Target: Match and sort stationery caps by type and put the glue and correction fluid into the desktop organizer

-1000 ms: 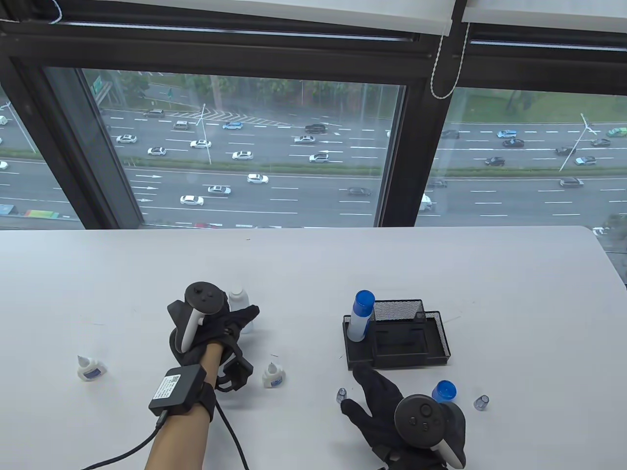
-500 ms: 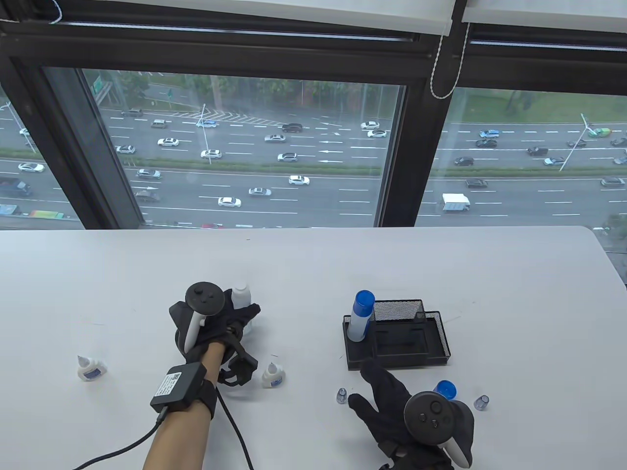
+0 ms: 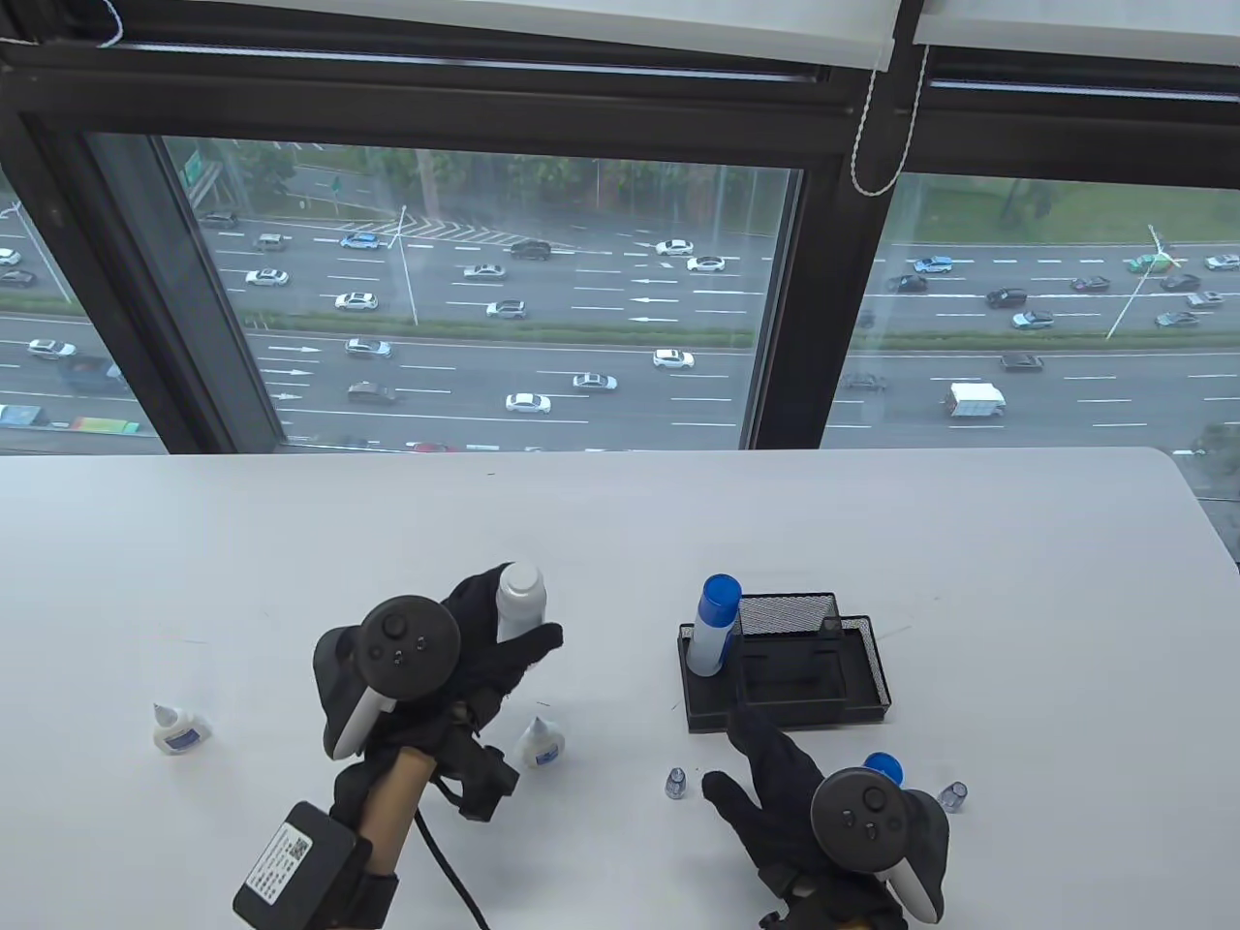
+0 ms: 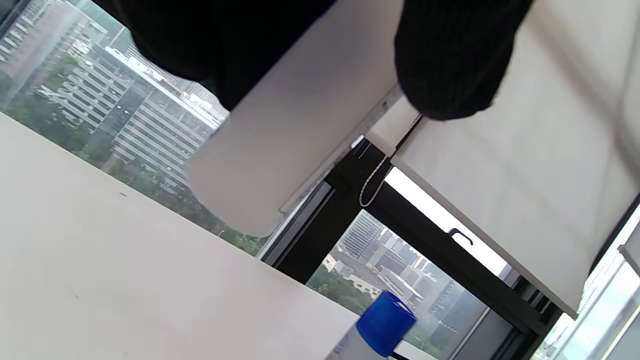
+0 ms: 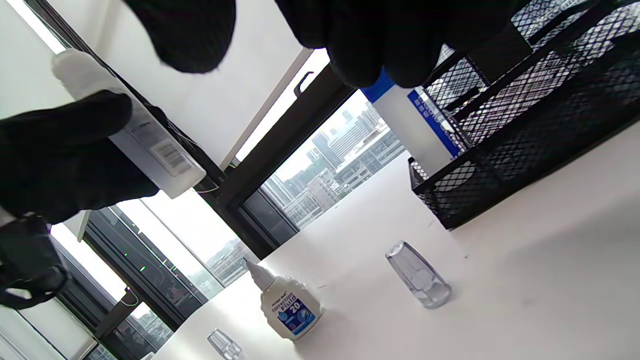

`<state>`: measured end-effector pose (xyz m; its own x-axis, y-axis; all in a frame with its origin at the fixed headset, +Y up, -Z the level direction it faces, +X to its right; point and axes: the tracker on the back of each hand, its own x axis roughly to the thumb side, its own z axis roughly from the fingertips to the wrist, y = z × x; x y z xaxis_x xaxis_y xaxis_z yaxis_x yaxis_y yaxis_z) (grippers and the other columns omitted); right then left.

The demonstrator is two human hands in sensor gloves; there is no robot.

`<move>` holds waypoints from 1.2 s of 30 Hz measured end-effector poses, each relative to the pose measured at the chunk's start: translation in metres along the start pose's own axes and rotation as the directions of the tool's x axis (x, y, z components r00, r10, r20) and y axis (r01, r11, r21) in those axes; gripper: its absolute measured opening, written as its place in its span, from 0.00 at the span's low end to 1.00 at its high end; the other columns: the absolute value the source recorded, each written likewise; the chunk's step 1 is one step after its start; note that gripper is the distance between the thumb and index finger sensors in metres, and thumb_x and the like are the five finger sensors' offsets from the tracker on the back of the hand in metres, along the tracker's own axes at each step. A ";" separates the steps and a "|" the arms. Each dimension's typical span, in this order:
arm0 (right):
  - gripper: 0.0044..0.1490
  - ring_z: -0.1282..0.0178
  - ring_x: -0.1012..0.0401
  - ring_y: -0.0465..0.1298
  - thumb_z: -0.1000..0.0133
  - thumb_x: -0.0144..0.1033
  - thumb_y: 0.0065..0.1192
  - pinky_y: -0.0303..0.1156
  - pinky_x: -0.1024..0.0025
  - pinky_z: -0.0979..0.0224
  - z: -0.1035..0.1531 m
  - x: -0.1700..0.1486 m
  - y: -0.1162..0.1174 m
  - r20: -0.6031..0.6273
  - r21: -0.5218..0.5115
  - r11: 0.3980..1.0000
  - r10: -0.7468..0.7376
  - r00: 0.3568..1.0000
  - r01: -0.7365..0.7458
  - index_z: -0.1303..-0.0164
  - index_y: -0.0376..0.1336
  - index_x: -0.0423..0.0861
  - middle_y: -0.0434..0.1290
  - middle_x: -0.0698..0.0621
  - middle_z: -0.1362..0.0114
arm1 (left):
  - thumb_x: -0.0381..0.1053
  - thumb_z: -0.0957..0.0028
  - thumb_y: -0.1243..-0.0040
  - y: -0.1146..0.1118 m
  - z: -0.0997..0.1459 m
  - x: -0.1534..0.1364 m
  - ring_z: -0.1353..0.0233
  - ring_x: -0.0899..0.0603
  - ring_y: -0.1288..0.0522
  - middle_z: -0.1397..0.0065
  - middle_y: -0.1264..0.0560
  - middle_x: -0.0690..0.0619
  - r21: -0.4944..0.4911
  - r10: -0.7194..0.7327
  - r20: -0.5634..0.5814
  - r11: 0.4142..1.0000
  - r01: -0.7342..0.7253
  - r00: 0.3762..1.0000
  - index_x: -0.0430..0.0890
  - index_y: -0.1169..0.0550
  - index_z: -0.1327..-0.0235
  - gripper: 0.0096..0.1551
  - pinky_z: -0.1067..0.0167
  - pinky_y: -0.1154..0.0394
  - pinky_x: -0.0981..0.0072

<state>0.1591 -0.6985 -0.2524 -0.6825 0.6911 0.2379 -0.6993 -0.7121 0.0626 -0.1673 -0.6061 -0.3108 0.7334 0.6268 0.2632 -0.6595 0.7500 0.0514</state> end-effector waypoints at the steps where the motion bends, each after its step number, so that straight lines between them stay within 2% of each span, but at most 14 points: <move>1: 0.46 0.21 0.41 0.64 0.42 0.52 0.59 0.57 0.40 0.21 0.000 -0.002 0.000 -0.007 0.001 1.000 -0.002 1.000 0.002 0.17 0.51 0.43 0.62 0.39 0.19 | 0.65 0.46 0.33 -0.004 0.011 0.006 0.26 0.38 0.22 0.22 0.26 0.45 -0.002 0.016 0.024 1.000 -0.016 1.000 0.47 0.31 0.22 0.42 0.31 0.28 0.41; 4: 0.46 0.21 0.41 0.64 0.42 0.52 0.59 0.57 0.40 0.21 -0.001 -0.005 0.000 -0.015 0.008 1.000 -0.011 1.000 0.011 0.17 0.51 0.43 0.62 0.39 0.19 | 0.65 0.47 0.33 -0.026 0.036 0.015 0.26 0.38 0.21 0.22 0.26 0.46 -0.034 0.029 0.068 0.999 -0.026 0.997 0.48 0.31 0.23 0.42 0.31 0.27 0.42; 7: 0.46 0.21 0.41 0.64 0.42 0.52 0.59 0.57 0.40 0.21 -0.001 -0.006 0.001 -0.022 0.009 1.000 -0.009 1.000 0.009 0.17 0.51 0.43 0.62 0.39 0.19 | 0.65 0.48 0.32 -0.055 0.053 0.012 0.26 0.38 0.21 0.22 0.25 0.46 -0.084 0.035 0.076 0.996 -0.029 0.996 0.48 0.30 0.23 0.42 0.31 0.27 0.42; 9: 0.46 0.21 0.41 0.64 0.42 0.52 0.59 0.58 0.40 0.21 -0.001 -0.006 0.001 -0.023 0.013 1.000 -0.007 1.000 0.007 0.17 0.51 0.43 0.62 0.39 0.19 | 0.65 0.48 0.32 -0.071 0.059 0.004 0.26 0.39 0.21 0.22 0.25 0.47 -0.138 0.087 0.059 0.987 -0.078 0.994 0.49 0.30 0.23 0.42 0.31 0.27 0.42; 11: 0.48 0.21 0.41 0.64 0.42 0.52 0.59 0.57 0.40 0.21 -0.002 -0.008 -0.003 -0.029 0.001 1.000 -0.005 1.000 0.005 0.16 0.49 0.43 0.61 0.39 0.19 | 0.65 0.49 0.31 -0.083 0.060 -0.004 0.26 0.38 0.21 0.23 0.25 0.46 -0.151 0.122 0.027 0.982 -0.117 0.992 0.49 0.30 0.24 0.42 0.32 0.27 0.41; 15: 0.48 0.21 0.41 0.64 0.42 0.53 0.59 0.57 0.40 0.21 0.003 -0.014 -0.027 -0.064 -0.089 0.996 -0.013 0.998 0.007 0.16 0.49 0.43 0.61 0.39 0.18 | 0.65 0.49 0.31 -0.086 0.068 -0.015 0.26 0.39 0.21 0.22 0.26 0.47 -0.152 0.091 0.010 0.984 -0.088 0.996 0.50 0.30 0.24 0.42 0.31 0.27 0.41; 19: 0.48 0.20 0.39 0.63 0.41 0.53 0.59 0.57 0.38 0.21 0.007 -0.032 -0.053 -0.219 -0.135 0.978 0.129 0.967 -0.161 0.15 0.49 0.44 0.60 0.38 0.17 | 0.65 0.51 0.30 -0.082 0.075 -0.019 0.26 0.39 0.21 0.23 0.25 0.48 -0.104 0.093 0.003 0.990 -0.092 0.996 0.51 0.29 0.25 0.42 0.32 0.27 0.41; 23: 0.47 0.17 0.37 0.55 0.40 0.50 0.57 0.50 0.38 0.19 -0.003 -0.065 -0.060 -0.405 -0.023 0.964 0.235 0.884 -0.266 0.14 0.47 0.43 0.53 0.35 0.15 | 0.66 0.52 0.30 -0.080 0.077 -0.022 0.27 0.39 0.20 0.24 0.24 0.48 -0.081 0.088 0.000 0.993 -0.087 0.996 0.51 0.29 0.26 0.42 0.32 0.26 0.41; 26: 0.46 0.17 0.37 0.55 0.39 0.46 0.57 0.49 0.38 0.19 -0.010 -0.085 -0.056 -0.484 0.068 0.964 0.258 0.836 -0.258 0.14 0.46 0.43 0.52 0.35 0.15 | 0.66 0.52 0.30 -0.080 0.077 -0.022 0.27 0.39 0.20 0.24 0.24 0.48 -0.079 0.088 0.002 0.993 -0.088 0.996 0.51 0.29 0.26 0.42 0.32 0.26 0.41; 29: 0.44 0.17 0.38 0.56 0.38 0.44 0.58 0.50 0.39 0.19 -0.018 -0.099 -0.048 -0.530 0.182 0.942 0.336 0.779 -0.283 0.15 0.47 0.44 0.52 0.36 0.15 | 0.66 0.52 0.30 -0.080 0.079 -0.020 0.27 0.40 0.20 0.24 0.24 0.49 -0.080 0.068 0.015 0.995 -0.067 0.998 0.51 0.29 0.26 0.42 0.32 0.26 0.42; 32: 0.43 0.17 0.39 0.57 0.39 0.42 0.60 0.50 0.40 0.18 -0.021 -0.106 -0.042 -0.541 0.228 0.922 0.387 0.747 -0.313 0.15 0.50 0.45 0.54 0.37 0.15 | 0.66 0.52 0.30 -0.082 0.080 -0.019 0.27 0.40 0.20 0.24 0.24 0.49 -0.082 0.045 0.026 0.996 -0.043 0.999 0.51 0.28 0.26 0.42 0.32 0.26 0.42; 36: 0.41 0.17 0.40 0.58 0.40 0.41 0.62 0.49 0.41 0.18 -0.023 -0.106 -0.037 -0.526 0.246 0.909 0.417 0.741 -0.337 0.16 0.53 0.48 0.56 0.38 0.15 | 0.66 0.51 0.30 -0.083 0.080 -0.018 0.27 0.40 0.20 0.24 0.24 0.49 -0.085 0.041 0.028 0.996 -0.039 0.999 0.51 0.28 0.26 0.42 0.32 0.26 0.42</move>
<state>0.2521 -0.7425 -0.3021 -0.9093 0.2801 -0.3076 -0.3532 -0.9104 0.2152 -0.1388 -0.6966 -0.2422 0.7007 0.6509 0.2920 -0.6708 0.7405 -0.0409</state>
